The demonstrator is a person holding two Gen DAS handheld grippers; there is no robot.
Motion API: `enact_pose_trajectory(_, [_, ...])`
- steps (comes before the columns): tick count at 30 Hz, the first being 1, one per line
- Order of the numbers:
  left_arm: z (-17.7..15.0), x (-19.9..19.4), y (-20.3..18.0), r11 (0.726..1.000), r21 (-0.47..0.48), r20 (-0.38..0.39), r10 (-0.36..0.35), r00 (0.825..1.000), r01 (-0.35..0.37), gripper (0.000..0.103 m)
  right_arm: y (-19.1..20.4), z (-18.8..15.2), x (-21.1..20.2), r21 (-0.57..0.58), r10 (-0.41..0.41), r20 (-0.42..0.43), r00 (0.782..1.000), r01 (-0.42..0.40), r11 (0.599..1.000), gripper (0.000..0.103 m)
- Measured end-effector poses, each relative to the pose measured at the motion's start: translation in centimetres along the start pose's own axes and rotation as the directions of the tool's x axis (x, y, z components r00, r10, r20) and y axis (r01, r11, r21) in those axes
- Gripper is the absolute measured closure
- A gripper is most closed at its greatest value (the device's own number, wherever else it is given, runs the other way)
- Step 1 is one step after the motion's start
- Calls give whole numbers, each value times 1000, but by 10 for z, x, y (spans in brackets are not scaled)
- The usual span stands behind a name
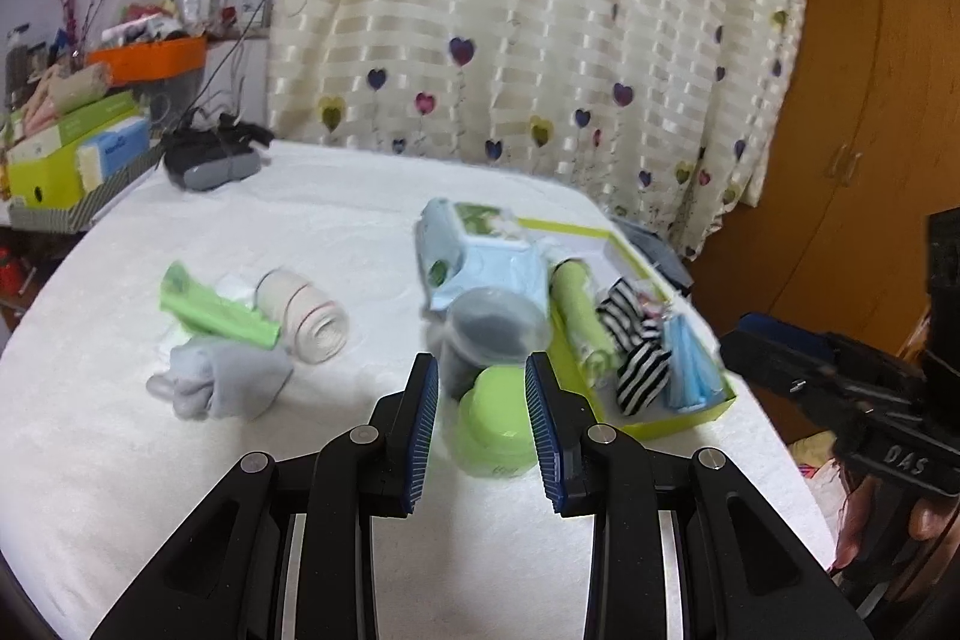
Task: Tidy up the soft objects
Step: 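Withdraw both tools from the box toward the grey sock and green cloth, then grasp the red-striped white bandage roll with the right tool while the left tool grasps the green cloth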
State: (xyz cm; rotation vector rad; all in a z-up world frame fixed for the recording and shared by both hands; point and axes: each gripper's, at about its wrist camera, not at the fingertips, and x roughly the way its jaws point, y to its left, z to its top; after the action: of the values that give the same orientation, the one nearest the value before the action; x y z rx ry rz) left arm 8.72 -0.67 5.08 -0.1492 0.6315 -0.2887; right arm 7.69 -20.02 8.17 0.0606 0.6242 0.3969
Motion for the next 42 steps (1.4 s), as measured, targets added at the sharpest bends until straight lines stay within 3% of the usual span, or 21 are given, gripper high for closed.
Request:
enact_pose_trajectory(15, [8,-8,62,993,-75,16,88,996,-87,74,26,12,37,-21,63,-41,997,-64,998,58])
enact_pose_trajectory(23, [3,-12,94,983,-126,23,134,991,-130,64,48,19,53,-64,108,-60,992,-112,992,57])
enact_pose_trajectory(32, [-2,-5,123,971,-172,1,169,986,-166,56,76,26,90,-121,149,-130,980,-165,979,56])
enact_pose_trajectory(35, [-4,-1,129,969,-183,-11,170,985,-169,56,83,30,106,-129,158,-159,975,-179,975,50])
enact_pose_trajectory(38, [-5,1,137,967,-193,-12,166,986,-165,56,92,37,127,-137,165,-196,967,-194,971,50])
enact_pose_trajectory(42, [-3,2,148,963,-214,-10,167,986,-165,56,99,43,157,-133,139,-247,959,-176,975,50])
